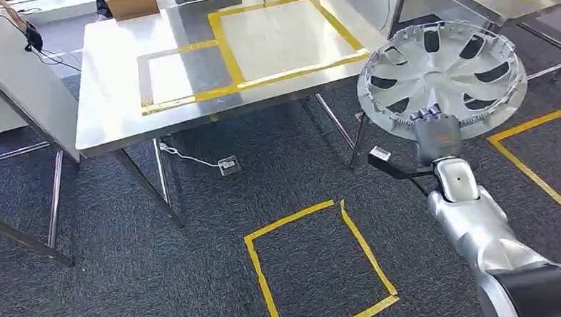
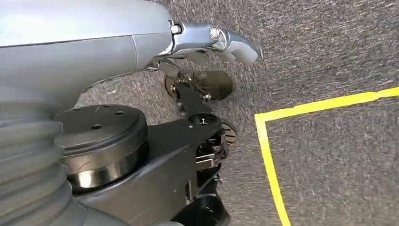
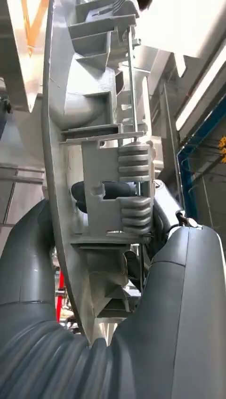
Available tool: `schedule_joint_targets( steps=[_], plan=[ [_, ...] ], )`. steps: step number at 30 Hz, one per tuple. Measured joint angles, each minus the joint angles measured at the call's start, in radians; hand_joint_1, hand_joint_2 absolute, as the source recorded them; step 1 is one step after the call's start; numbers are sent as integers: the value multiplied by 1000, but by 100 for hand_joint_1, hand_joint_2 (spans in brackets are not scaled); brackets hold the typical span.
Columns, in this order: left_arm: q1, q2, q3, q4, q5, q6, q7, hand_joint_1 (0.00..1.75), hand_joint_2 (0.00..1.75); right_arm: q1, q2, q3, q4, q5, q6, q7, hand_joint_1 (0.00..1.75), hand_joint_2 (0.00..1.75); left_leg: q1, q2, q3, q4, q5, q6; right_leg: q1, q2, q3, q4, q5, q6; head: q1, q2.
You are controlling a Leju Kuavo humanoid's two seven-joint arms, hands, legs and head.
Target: Take the parts from the cabinet and place them on the table.
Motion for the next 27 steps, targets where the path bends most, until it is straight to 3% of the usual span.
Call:
schedule_joint_targets(
  steps=[8,10,11,12,13,14,16,17,18,19,21,22,23,25,26,27],
  plan=[
    [-8,0,-35,-1,-31,29,4,0,175,25,2,-15,-7,3,0,-13,175,175,-8,0,-5,8,-6,13,-9,0,0,-4,4,10,0,0],
    [-10,0,-40,-1,-34,33,4,0,175,26,4,-19,-8,3,0,-12,175,175,-6,0,-12,-5,-7,24,-7,1,2,13,15,19,0,0],
    [-11,-1,-42,-1,-35,34,4,0,175,27,4,-22,-9,3,0,-11,175,175,-4,1,0,-10,-10,36,-8,1,2,16,18,22,0,0],
    [-10,-2,-44,-1,-37,35,4,0,175,28,4,-23,-13,3,0,-11,175,175,2,3,16,-16,-7,40,-12,-1,-7,27,10,23,0,0],
    [-11,-2,-46,-2,-37,36,4,0,175,27,5,-24,-15,5,0,-11,175,175,4,2,20,-16,-8,41,-9,1,-25,61,-10,26,2,0],
    [-12,-2,-48,-2,-37,37,4,0,175,26,5,-24,-16,9,-1,-11,175,175,5,2,22,-15,-13,45,-10,3,-63,126,-38,31,5,0],
    [-10,-3,-51,-2,-37,38,3,0,175,29,5,-24,-16,14,-3,-13,175,175,8,2,28,-15,-23,41,-12,3,-153,268,-85,37,5,0],
    [-9,-3,-53,-2,-37,38,4,0,175,32,6,-24,-15,14,-3,-13,175,175,11,2,35,-14,-30,37,-14,2,-186,307,-86,40,5,0],
    [-6,-3,-56,-2,-37,39,3,0,175,37,6,-24,-15,14,-3,-13,175,175,16,2,46,-14,-37,31,-17,2,-191,294,-63,44,5,0],
    [-4,-5,-58,-2,-41,39,3,0,175,40,6,-25,-15,14,-2,-12,175,175,23,1,60,-14,-46,21,-21,2,-172,232,-24,50,5,0],
    [-3,-7,-58,-2,-44,42,3,0,175,42,6,-25,-15,14,-2,-12,175,175,36,2,89,-9,-73,1,-32,-9,-100,52,59,62,5,0],
    [-3,-3,-58,-3,-47,45,2,0,175,42,6,-25,-13,15,-3,-12,175,175,33,3,92,-5,-86,-10,-37,-29,-92,-5,109,71,14,0],
    [-5,-3,-59,-3,-49,45,1,0,175,42,6,-25,-12,15,-3,-12,175,175,31,5,95,-14,-96,-21,-26,-22,-93,-1,71,41,16,0],
    [-5,-3,-62,-3,-51,47,0,0,175,44,6,-26,-15,19,-3,-13,175,175,31,9,129,-28,-94,-39,-28,-10,-81,-4,63,18,10,0],
    [-7,-3,-64,-3,-52,47,0,0,175,44,6,-27,-15,18,-2,-12,175,175,31,8,127,-18,-80,-47,-27,-9,-71,-3,52,9,6,0],
    [-10,-3,-66,-3,-54,48,0,0,175,47,6,-28,-16,18,-1,-10,175,175,35,7,95,34,-51,-53,-27,-5,-54,-5,44,-2,2,0]
  ],
)
